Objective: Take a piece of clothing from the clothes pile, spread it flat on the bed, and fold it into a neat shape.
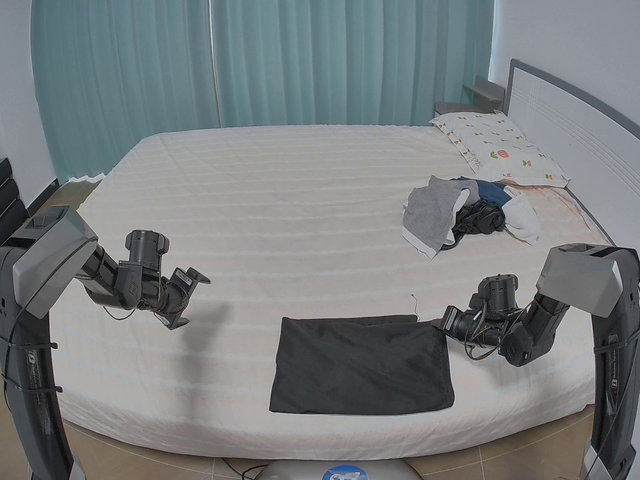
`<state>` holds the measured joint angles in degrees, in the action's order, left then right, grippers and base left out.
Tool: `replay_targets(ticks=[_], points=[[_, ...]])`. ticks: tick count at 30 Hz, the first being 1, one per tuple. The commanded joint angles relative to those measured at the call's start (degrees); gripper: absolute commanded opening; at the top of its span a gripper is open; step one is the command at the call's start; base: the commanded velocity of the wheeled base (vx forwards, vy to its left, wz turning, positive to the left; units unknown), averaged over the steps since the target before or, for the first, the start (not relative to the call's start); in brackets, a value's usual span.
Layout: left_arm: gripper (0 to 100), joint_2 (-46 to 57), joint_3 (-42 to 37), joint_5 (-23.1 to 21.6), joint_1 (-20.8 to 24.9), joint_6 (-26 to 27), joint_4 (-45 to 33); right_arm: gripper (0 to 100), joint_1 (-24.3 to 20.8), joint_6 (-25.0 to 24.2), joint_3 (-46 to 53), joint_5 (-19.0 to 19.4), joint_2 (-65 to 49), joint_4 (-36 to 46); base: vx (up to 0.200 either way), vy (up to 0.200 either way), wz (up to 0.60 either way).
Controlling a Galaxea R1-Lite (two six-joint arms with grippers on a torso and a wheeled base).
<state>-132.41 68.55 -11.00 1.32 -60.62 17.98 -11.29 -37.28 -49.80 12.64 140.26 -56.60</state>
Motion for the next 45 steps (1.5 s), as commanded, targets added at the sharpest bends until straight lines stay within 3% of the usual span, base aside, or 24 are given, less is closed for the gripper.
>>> replay_targets(ticks=[1, 21, 22, 28, 34, 35, 37, 38, 40, 45], points=[[100, -0.1, -0.1, 0.0, 0.0, 0.0, 0.0, 0, 0.7, -1.2, -0.2, -0.1, -0.1, -0.1, 0.000, 0.000, 0.00], [100, -0.1, 0.0, 0.0, -0.1, 0.0, 0.0, 0, 1.7, -3.8, -0.5, -1.2, 0.0, -0.3, 0.000, 0.000, 0.00], [100, -0.1, 0.0, 0.0, 0.0, -0.1, 0.0, 100, 1.7, -3.9, -0.5, -1.2, 0.0, -0.3, 0.000, 0.000, 0.00], [100, -0.1, -0.1, 0.0, 0.0, 0.0, 0.0, 100, 2.9, -8.0, 2.8, -0.7, -1.7, -4.5, 0.000, 0.000, 0.00], [100, 0.1, -0.3, 0.2, 0.1, 0.0, 0.1, 100, 4.0, -8.6, 8.9, -0.2, -5.6, -7.1, 0.000, 0.000, 0.00], [100, 0.3, -0.3, 0.2, 0.2, 0.0, 0.1, 100, 4.1, -11.6, 14.1, -0.2, -8.3, -7.7, 0.000, 0.000, 0.00], [100, 0.4, -0.4, 0.1, 0.4, 0.0, 0.0, 100, 4.2, -13.8, 15.3, -0.2, -9.0, -8.4, 0.000, 0.000, 0.00], [100, 0.6, -1.0, 0.2, 1.1, -0.2, 0.0, 100, 4.3, -19.2, 17.1, -0.1, -9.0, -10.8, 0.000, 0.000, 0.00], [100, 1.2, -2.5, 0.1, 1.9, -0.1, 0.2, 100, 4.5, -22.2, 18.2, -0.1, -8.0, -13.8, -0.200, 0.000, 0.00], [100, 1.9, -4.8, 0.1, 3.6, -0.2, 3.2, 100, 5.3, -20.2, 19.8, 0.5, -4.4, -20.9, -0.200, 0.000, 0.00]])
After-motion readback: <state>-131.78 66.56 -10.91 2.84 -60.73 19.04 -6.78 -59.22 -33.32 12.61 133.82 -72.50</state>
